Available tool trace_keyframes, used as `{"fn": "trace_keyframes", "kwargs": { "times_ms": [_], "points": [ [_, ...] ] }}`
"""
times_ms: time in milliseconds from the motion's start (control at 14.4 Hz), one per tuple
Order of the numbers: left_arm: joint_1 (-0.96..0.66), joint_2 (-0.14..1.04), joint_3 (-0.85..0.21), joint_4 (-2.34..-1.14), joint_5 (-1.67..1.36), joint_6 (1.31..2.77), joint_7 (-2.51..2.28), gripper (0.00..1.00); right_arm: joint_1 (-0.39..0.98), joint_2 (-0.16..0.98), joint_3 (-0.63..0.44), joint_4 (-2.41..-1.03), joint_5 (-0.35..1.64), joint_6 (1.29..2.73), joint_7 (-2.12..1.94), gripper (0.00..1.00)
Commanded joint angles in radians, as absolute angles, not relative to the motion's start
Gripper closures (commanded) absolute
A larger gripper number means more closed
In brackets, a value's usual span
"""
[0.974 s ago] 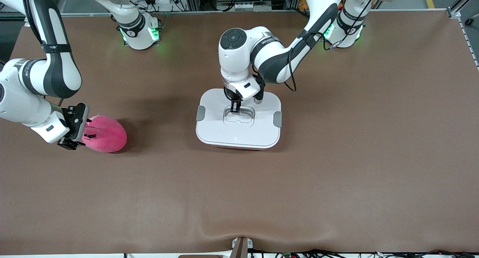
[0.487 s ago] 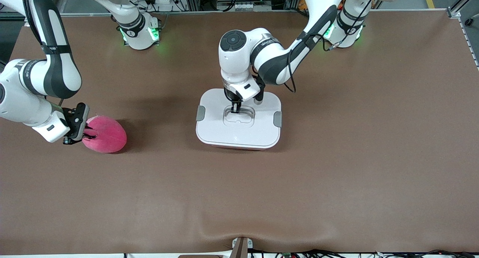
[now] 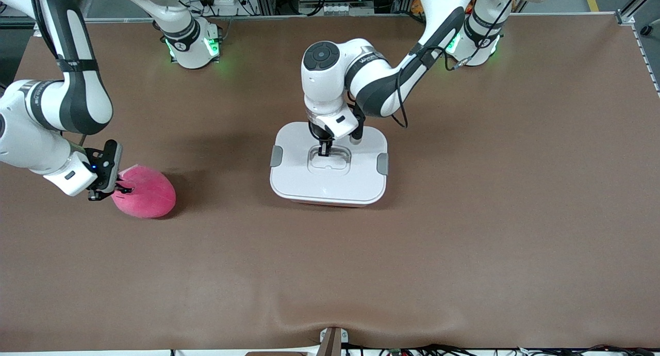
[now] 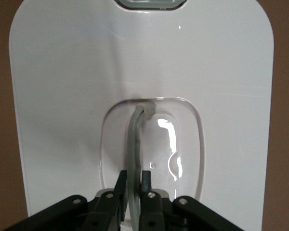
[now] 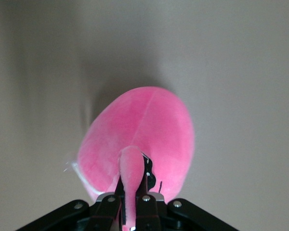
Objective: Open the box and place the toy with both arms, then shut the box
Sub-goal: 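Grasp the lid handle with the left gripper while the right gripper grasps the plush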
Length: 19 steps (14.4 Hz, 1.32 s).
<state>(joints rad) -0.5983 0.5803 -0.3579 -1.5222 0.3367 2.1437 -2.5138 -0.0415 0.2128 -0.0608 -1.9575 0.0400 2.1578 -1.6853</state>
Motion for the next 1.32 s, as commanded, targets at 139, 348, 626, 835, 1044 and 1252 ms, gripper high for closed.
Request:
{"fn": "trace_keyframes", "kwargs": {
  "times_ms": [139, 348, 626, 835, 1044, 1252],
  "points": [
    [-0.604, 0.588, -0.354, -1.502, 0.36, 2.151, -2.534, 1.0, -0.066, 0.193, -0.067, -1.892, 0.121, 2.051, -1.602, 1.0],
    [-0.603, 0.591, -0.354, -1.502, 0.362, 2.152, -2.525, 1.0, -0.066, 0.186, -0.067, -1.885, 0.121, 2.014, -1.484, 1.0],
    [-0.603, 0.588, -0.354, -1.502, 0.362, 2.152, -2.519, 1.0, -0.055, 0.169, -0.061, -1.885, 0.121, 1.979, -1.326, 1.0],
    [-0.607, 0.588, -0.354, -1.502, 0.364, 2.152, -2.517, 1.0, -0.043, 0.161, -0.061, -1.887, 0.121, 1.974, -1.289, 1.0],
    [-0.609, 0.578, -0.354, -1.502, 0.362, 2.152, -2.519, 1.0, -0.028, 0.158, -0.06, -1.888, 0.123, 1.945, -1.226, 1.0],
    [-0.611, 0.575, -0.354, -1.5, 0.364, 2.152, -2.519, 1.0, 0.008, 0.138, -0.06, -1.89, 0.123, 1.93, -1.12, 1.0]
  ]
}}
